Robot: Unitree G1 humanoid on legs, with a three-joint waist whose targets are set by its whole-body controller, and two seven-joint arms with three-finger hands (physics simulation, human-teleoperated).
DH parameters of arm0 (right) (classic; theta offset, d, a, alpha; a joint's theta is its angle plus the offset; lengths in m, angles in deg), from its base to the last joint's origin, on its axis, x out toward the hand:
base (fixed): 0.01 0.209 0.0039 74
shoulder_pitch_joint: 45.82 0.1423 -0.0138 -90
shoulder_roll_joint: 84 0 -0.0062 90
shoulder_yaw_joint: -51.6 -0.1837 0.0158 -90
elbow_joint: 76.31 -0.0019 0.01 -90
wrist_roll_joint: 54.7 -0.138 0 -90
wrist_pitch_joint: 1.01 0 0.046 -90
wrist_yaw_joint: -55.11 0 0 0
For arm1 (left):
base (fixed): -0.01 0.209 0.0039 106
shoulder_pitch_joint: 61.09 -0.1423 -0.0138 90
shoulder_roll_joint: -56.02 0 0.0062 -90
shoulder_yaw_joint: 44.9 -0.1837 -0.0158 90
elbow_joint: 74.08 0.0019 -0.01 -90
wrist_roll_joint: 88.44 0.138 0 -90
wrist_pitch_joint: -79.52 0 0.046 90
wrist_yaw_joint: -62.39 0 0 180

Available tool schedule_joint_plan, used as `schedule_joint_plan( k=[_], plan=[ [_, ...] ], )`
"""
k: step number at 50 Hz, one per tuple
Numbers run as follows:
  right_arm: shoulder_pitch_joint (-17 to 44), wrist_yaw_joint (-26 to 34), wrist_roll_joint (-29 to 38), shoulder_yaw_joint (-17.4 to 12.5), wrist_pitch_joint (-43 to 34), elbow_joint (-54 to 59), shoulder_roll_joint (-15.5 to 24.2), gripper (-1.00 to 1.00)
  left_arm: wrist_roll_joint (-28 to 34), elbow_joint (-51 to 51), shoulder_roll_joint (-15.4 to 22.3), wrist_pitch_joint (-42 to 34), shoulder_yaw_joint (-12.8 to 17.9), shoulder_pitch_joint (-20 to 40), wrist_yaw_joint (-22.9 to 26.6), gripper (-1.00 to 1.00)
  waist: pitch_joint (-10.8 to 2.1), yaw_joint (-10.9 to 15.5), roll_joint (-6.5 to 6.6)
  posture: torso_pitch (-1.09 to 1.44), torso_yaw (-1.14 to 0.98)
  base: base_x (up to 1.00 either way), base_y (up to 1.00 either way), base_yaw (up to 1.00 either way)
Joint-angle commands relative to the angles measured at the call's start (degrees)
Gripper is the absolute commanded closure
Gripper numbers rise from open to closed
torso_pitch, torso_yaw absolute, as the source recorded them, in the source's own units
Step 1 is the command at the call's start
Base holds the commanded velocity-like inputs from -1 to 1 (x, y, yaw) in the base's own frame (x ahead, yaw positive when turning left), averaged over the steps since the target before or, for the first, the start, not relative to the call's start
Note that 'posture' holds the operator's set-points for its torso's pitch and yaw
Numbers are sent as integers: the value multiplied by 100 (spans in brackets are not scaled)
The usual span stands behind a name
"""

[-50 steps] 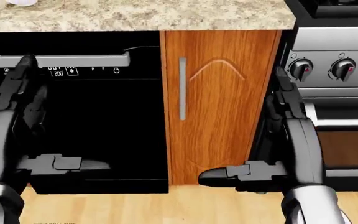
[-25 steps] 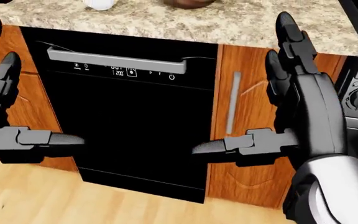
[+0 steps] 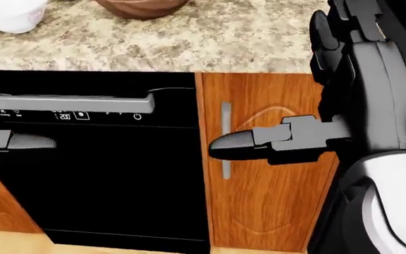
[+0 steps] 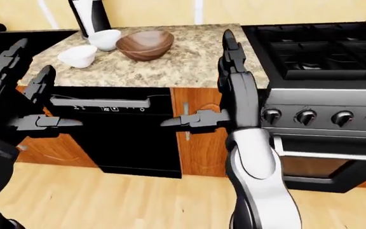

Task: Stack the bowls from largest to smallest.

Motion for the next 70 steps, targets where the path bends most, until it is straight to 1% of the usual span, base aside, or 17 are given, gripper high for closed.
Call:
schedule_joint_plan(
  k=[1,2,3,5,10,16,18,22,27,34,37,40,41,42,49,59,70],
  plan=[
    [163,24,15,67,-47,-88,-9,-100,-221,-25,140,12,142,114,-106,-100,-204,-5,175,0,0,5,46,0],
    [177,34,24,77,-27,-82,-21,-100,-309,-33,189,5,198,108,-134,-100,32,108,5,0,0,2,46,0],
    [201,33,36,97,-48,-90,-31,-100,-363,-1,234,24,217,118,-165,-100,11,198,123,0,0,0,47,0],
    [214,77,4,121,-7,-68,-93,-100,-526,2,332,10,300,122,-237,-100,-36,279,39,0,0,0,24,46],
    [346,72,9,147,-127,-95,-148,-100,-899,40,569,-3,505,121,-387,-100,9,-104,34,0,0,0,0,100],
    [529,60,14,116,-287,-145,-105,-100,-1353,48,829,-105,657,205,-659,-100,-200,-379,-573,0,0,0,4,83],
    [576,37,14,97,-373,-208,-116,-100,-1520,9,898,-169,706,222,-766,-100,144,-301,-494,0,0,0,0,0],
    [610,14,41,113,-372,-218,-79,-100,-1702,111,1042,-58,674,230,-903,-100,142,-277,-486,0,0,0,0,0],
    [603,32,31,61,-315,-230,-67,-100,-1937,125,1180,-64,733,253,-1066,-100,-101,-244,-370,0,0,0,23,0],
    [616,4,-42,-15,-288,-238,-67,-100,-2145,161,1295,38,670,228,-1246,-100,-100,-254,-300,0,0,0,51,0],
    [627,-30,-86,-56,-323,-272,-78,-100,-2204,189,1339,84,679,209,-1281,-100,-65,-272,-152,0,0,0,49,0],
    [656,-68,-129,-65,-348,-284,-78,-100,-2337,166,1391,17,724,254,-1366,-100,-175,-302,392,0,0,0,39,0],
    [651,-73,-141,-71,-334,-275,-74,-100,-2373,154,1403,9,736,252,-1387,-100,-112,-270,142,0,0,0,33,0],
    [649,-79,-153,-80,-322,-264,-73,-100,-2401,154,1416,11,743,250,-1407,-100,-46,-288,286,0,0,0,28,0],
    [594,-174,-380,-203,-223,-222,-132,-100,-2431,200,1477,179,681,134,-1430,-100,116,-346,93,0,0,0,0,0],
    [489,-335,-717,-272,-102,-216,-15,-100,-2420,224,1502,164,625,201,-1445,-100,7,-342,8,0,0,0,0,-83],
    [367,-334,-631,-184,73,-88,32,-100,-2491,228,1586,102,619,288,-1475,-100,89,-267,-374,0,0,2,0,0]
  ],
)
